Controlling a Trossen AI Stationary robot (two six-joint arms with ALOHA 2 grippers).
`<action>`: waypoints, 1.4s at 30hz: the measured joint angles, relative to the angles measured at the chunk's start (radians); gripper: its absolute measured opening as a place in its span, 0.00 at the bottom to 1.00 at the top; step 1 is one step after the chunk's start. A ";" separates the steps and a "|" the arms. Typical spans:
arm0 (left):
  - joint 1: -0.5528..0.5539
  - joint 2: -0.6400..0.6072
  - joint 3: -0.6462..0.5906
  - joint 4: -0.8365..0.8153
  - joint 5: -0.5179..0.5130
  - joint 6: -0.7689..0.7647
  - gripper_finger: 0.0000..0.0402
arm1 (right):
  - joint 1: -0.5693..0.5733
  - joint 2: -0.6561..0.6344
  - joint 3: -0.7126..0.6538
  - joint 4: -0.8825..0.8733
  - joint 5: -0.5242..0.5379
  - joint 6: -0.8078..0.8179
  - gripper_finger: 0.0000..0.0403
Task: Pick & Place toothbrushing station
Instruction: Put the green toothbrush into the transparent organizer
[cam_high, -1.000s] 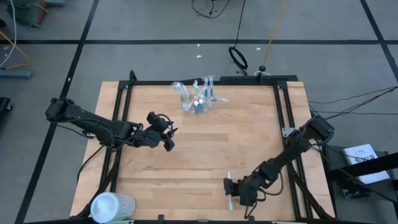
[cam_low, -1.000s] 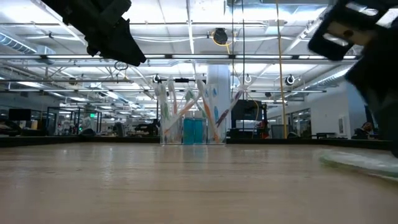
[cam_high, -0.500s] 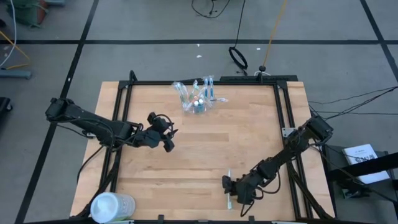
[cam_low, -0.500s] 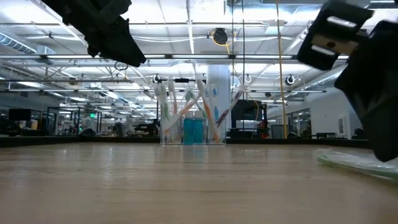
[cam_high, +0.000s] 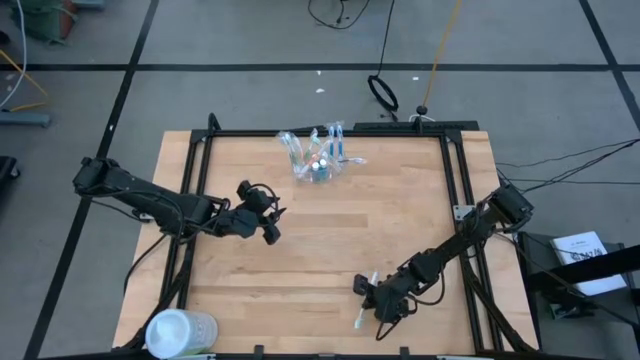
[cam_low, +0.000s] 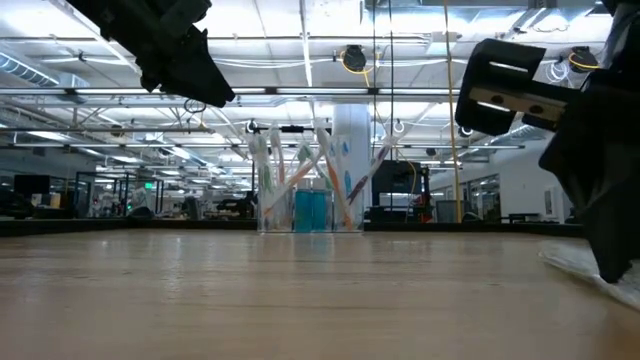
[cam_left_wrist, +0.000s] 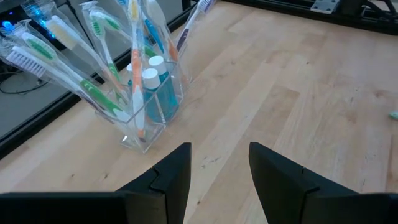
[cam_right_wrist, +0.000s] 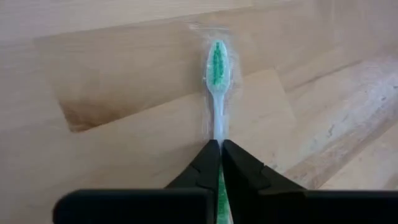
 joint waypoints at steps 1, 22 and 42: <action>0.000 0.000 0.000 0.000 0.000 0.000 0.42 | 0.000 0.000 0.000 0.001 0.002 0.001 0.02; 0.000 0.000 0.000 0.001 0.000 0.002 0.42 | -0.412 -0.359 -0.002 0.278 0.456 0.006 0.00; 0.005 0.000 0.000 0.045 0.016 0.082 0.42 | -0.778 0.053 -0.061 1.161 0.616 0.482 0.00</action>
